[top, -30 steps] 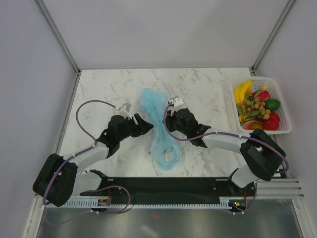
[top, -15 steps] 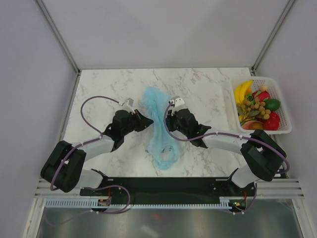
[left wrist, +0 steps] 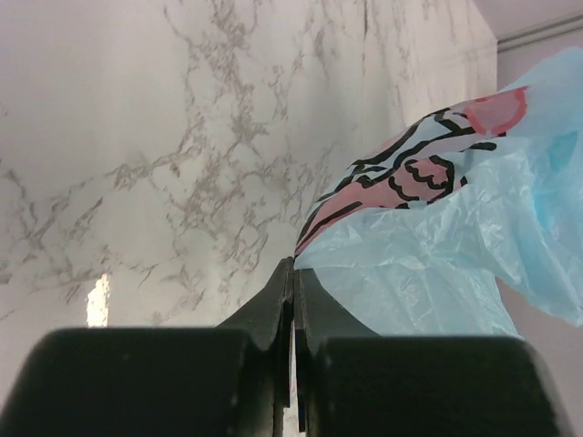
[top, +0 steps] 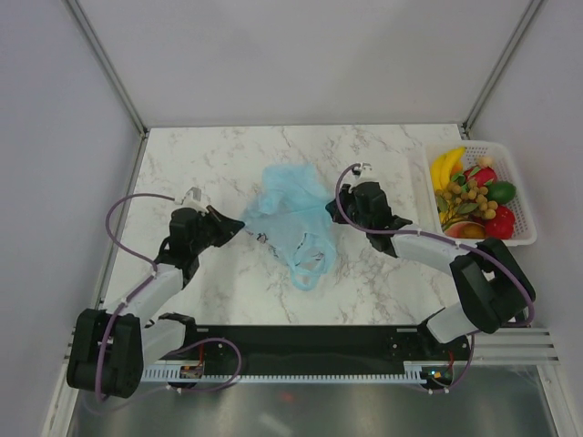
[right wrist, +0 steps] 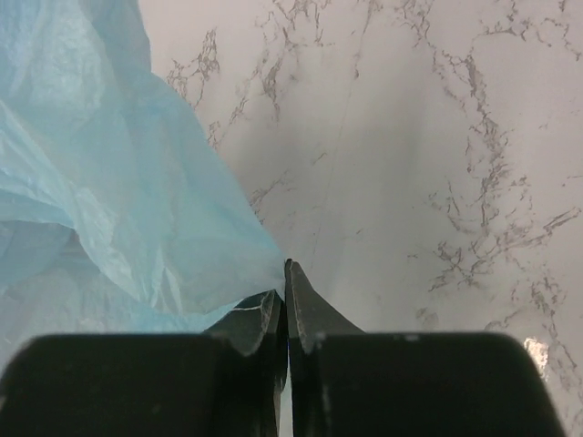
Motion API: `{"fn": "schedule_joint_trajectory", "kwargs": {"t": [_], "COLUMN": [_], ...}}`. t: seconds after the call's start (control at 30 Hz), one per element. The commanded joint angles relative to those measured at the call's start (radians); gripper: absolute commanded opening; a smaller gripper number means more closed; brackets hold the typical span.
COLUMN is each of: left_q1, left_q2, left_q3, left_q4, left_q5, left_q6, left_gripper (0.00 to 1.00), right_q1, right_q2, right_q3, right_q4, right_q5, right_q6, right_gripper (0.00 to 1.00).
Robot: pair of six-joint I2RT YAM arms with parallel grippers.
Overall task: Place the fake fruits into the plastic bag and tie a complex knot
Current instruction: Open the plastic bag at the center of the board.
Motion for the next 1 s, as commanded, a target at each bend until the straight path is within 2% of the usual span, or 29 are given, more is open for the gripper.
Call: {"fn": "schedule_joint_trajectory", "kwargs": {"t": [0.0, 0.1, 0.17, 0.2, 0.23, 0.27, 0.37, 0.4, 0.47, 0.5, 0.53, 0.63, 0.73, 0.97], "left_q1": [0.037, 0.037, 0.037, 0.037, 0.037, 0.037, 0.035, 0.035, 0.035, 0.035, 0.035, 0.035, 0.034, -0.012], "left_q2": [0.017, 0.049, 0.055, 0.055, 0.050, 0.046, 0.003, -0.018, -0.039, -0.054, -0.059, -0.062, -0.048, 0.061], "left_q3": [-0.012, 0.006, 0.023, 0.031, 0.043, 0.046, 0.049, 0.049, 0.062, 0.068, 0.082, 0.118, 0.157, 0.250], "left_q4": [-0.052, -0.052, -0.056, -0.072, -0.085, -0.102, -0.133, -0.144, -0.167, -0.187, -0.194, -0.216, -0.219, -0.144], "left_q5": [-0.004, 0.030, 0.047, 0.048, 0.045, 0.045, 0.022, 0.007, -0.013, -0.027, -0.031, -0.054, -0.079, -0.088], "left_q6": [0.053, 0.073, 0.100, 0.109, 0.126, 0.134, 0.149, 0.152, 0.169, 0.175, 0.192, 0.214, 0.221, 0.267], "left_gripper": [0.02, 0.02, 0.02, 0.07, 0.17, 0.38, 0.71, 0.75, 0.81, 0.81, 0.82, 0.84, 0.86, 0.91], "right_q1": [-0.033, -0.031, -0.033, -0.031, -0.031, -0.028, -0.012, -0.002, 0.024, 0.030, 0.036, 0.036, 0.036, 0.036], "right_q2": [-0.012, -0.027, -0.038, -0.039, -0.039, -0.032, 0.000, 0.008, 0.028, 0.033, 0.037, 0.042, 0.059, 0.138], "right_q3": [-0.017, -0.031, -0.046, -0.048, -0.049, -0.048, -0.014, -0.006, 0.018, 0.026, 0.029, 0.047, 0.080, 0.228], "right_q4": [-0.009, 0.019, 0.063, 0.076, 0.091, 0.094, 0.084, 0.077, 0.051, 0.044, 0.042, 0.027, 0.008, -0.090], "right_q5": [-0.018, -0.049, -0.125, -0.139, -0.155, -0.176, -0.201, -0.201, -0.193, -0.184, -0.184, -0.169, -0.169, -0.105], "right_q6": [0.031, 0.005, -0.011, -0.015, -0.016, -0.018, -0.038, -0.051, -0.068, -0.074, -0.084, -0.113, -0.127, -0.157], "right_gripper": [0.08, 0.22, 0.24, 0.23, 0.21, 0.14, 0.11, 0.11, 0.17, 0.25, 0.38, 0.55, 0.61, 0.61]}}
